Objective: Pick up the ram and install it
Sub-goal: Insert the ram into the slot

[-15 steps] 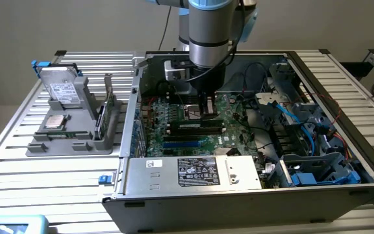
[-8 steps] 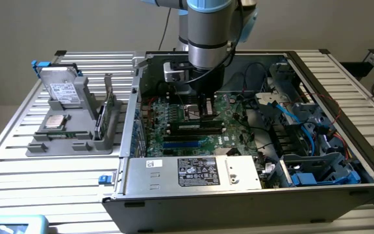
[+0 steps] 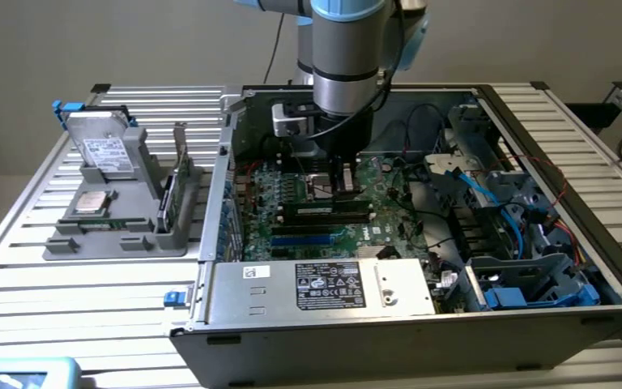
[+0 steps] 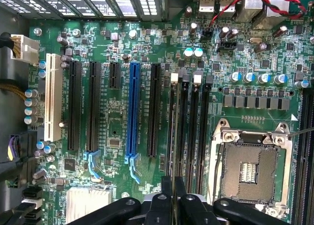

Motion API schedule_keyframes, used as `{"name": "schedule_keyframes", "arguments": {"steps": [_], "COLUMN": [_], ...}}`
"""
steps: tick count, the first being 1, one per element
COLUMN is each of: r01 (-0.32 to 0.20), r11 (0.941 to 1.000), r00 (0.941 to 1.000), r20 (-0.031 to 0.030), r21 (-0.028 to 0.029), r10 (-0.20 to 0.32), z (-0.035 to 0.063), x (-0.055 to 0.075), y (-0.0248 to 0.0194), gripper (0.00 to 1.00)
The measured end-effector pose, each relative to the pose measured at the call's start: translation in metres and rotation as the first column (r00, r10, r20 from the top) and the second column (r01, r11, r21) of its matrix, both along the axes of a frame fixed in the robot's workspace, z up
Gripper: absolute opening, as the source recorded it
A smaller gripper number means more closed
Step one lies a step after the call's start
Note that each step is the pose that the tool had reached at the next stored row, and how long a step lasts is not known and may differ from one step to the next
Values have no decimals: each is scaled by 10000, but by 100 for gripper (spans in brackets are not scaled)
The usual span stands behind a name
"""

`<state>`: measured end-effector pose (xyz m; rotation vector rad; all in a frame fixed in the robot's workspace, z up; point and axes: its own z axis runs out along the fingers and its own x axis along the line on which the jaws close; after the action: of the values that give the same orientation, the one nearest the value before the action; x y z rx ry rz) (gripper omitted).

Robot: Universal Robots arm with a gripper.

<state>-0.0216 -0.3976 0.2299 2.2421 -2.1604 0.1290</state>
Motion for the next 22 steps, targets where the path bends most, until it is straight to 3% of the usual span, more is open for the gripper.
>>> {"name": "schedule_keyframes", "arguments": {"steps": [22], "r01": [-34], "r11": [10000], "r00": [10000], "r20": [16], "r21": [1], "r10": [34], "z": [-33], "x": [-1], "y": [-5], "gripper": [13]}}
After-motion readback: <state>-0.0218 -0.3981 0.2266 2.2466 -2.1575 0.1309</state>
